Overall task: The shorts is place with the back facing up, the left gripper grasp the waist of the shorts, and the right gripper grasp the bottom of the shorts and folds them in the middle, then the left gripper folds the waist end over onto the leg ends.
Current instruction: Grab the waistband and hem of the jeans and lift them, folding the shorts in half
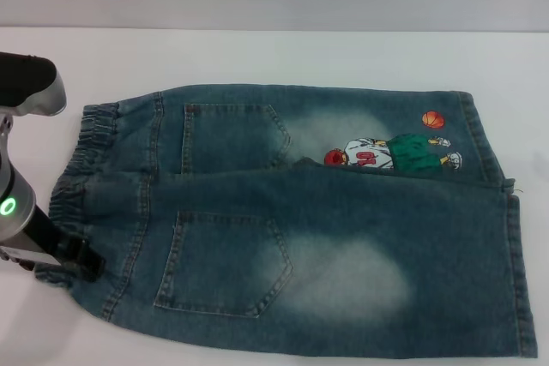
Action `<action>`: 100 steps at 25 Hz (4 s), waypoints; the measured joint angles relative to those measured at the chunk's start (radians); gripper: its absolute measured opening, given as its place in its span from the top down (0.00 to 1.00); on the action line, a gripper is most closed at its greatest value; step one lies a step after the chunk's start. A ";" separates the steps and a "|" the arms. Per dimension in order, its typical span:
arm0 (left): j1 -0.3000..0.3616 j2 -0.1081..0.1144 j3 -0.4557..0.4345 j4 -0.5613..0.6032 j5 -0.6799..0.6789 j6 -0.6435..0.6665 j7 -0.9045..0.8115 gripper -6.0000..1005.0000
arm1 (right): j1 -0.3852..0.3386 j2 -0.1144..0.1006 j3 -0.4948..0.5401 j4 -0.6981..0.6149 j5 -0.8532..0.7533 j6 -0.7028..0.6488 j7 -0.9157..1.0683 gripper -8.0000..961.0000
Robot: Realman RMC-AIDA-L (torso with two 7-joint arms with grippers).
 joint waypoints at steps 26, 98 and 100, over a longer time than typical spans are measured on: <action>-0.003 0.000 0.001 0.036 -0.001 0.018 0.004 0.17 | 0.005 -0.002 0.000 -0.002 0.000 0.001 0.000 0.28; -0.015 -0.008 0.074 -0.056 -0.020 0.031 -0.050 0.76 | -0.030 0.011 -0.112 -0.177 0.083 0.319 0.008 0.28; -0.015 -0.007 0.075 -0.053 -0.021 0.032 -0.051 0.76 | -0.035 0.011 -0.115 -0.176 0.085 0.322 0.012 0.28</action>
